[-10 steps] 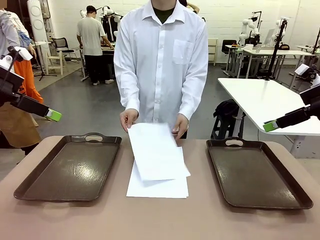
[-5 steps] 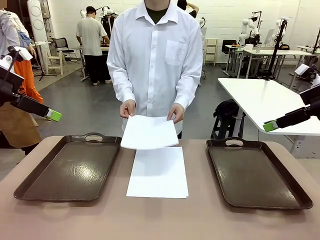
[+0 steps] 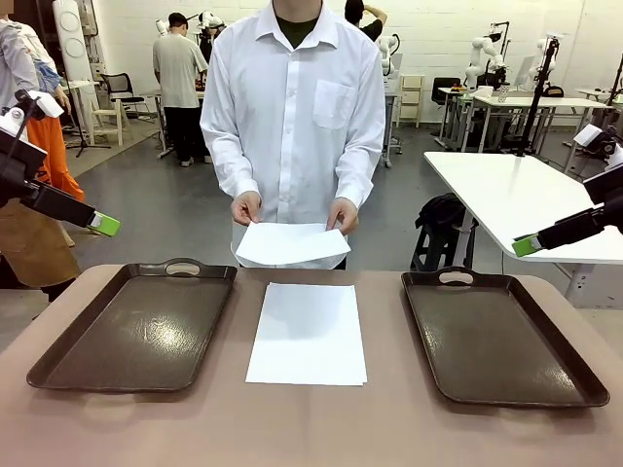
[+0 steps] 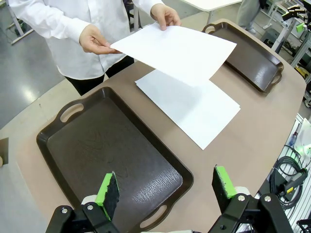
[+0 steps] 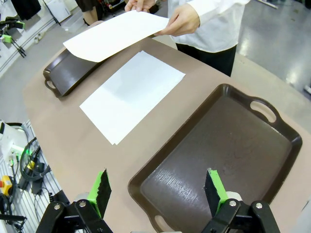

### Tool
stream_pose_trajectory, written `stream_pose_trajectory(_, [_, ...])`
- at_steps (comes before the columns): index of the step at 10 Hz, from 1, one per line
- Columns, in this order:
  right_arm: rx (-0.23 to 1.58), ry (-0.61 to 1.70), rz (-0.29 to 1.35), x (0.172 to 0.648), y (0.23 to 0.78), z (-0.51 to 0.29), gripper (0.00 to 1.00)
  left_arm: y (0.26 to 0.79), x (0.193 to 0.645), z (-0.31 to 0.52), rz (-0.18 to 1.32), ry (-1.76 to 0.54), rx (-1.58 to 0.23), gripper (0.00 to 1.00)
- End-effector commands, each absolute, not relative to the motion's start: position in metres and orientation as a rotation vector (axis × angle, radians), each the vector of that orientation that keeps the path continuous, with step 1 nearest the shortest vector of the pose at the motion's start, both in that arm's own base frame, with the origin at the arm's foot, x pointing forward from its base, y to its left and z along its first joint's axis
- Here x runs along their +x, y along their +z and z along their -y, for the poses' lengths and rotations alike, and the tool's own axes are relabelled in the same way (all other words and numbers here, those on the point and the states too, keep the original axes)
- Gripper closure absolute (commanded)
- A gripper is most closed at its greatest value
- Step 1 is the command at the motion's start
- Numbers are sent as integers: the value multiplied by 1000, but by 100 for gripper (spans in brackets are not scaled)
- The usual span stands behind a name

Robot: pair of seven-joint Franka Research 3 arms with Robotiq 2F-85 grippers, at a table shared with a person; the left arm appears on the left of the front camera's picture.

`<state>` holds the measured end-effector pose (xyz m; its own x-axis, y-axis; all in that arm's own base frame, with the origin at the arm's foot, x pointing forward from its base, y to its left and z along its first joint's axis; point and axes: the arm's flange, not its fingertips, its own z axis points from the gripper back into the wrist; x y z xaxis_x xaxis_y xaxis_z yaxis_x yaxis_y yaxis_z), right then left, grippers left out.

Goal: Sort the A4 documents.
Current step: Receive the A4 Paper.

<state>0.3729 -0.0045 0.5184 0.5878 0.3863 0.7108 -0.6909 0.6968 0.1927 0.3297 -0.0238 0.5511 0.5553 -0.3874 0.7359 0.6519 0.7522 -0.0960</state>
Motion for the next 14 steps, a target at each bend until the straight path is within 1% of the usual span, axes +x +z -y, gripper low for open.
stream_pose_trajectory(1, [503,663,692,375,516,5,0,550,330,24,760,-635,-387,0])
stream_pose_trajectory(14, [503,663,692,375,516,5,0,550,330,24,760,-635,-387,0])
